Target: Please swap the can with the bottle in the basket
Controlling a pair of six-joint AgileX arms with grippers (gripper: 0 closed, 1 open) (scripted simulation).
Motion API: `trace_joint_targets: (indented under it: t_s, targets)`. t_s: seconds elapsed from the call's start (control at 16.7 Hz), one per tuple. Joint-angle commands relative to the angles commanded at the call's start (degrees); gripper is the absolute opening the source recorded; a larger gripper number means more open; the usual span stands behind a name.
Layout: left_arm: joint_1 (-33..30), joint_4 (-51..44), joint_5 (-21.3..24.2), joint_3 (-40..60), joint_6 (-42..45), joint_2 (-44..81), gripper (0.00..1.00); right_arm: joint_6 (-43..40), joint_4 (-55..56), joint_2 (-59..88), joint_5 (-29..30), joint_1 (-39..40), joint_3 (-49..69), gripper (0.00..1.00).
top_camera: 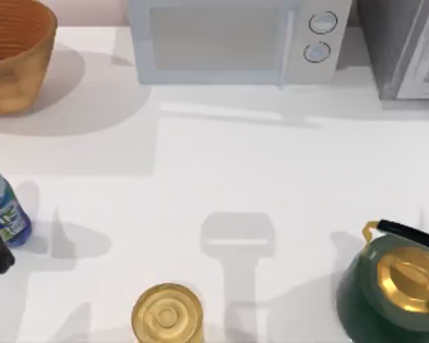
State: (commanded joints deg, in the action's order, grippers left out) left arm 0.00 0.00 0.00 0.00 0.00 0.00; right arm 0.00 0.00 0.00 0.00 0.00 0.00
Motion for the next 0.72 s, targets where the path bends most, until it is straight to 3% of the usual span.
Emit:
trace_joint_targets:
  t_s: [0.36,0.72]
  targets:
    - [0.7,-2.1,0.1,5.2,0.2,3.6,1.0,0.0,0.0,0.0,0.0,0.0,0.0,1.0]
    - [4.0,-11.1,0.2,27.4,1.2,21.4,1.0,0.0,0.0,0.0,0.0,0.0,0.0,1.0]
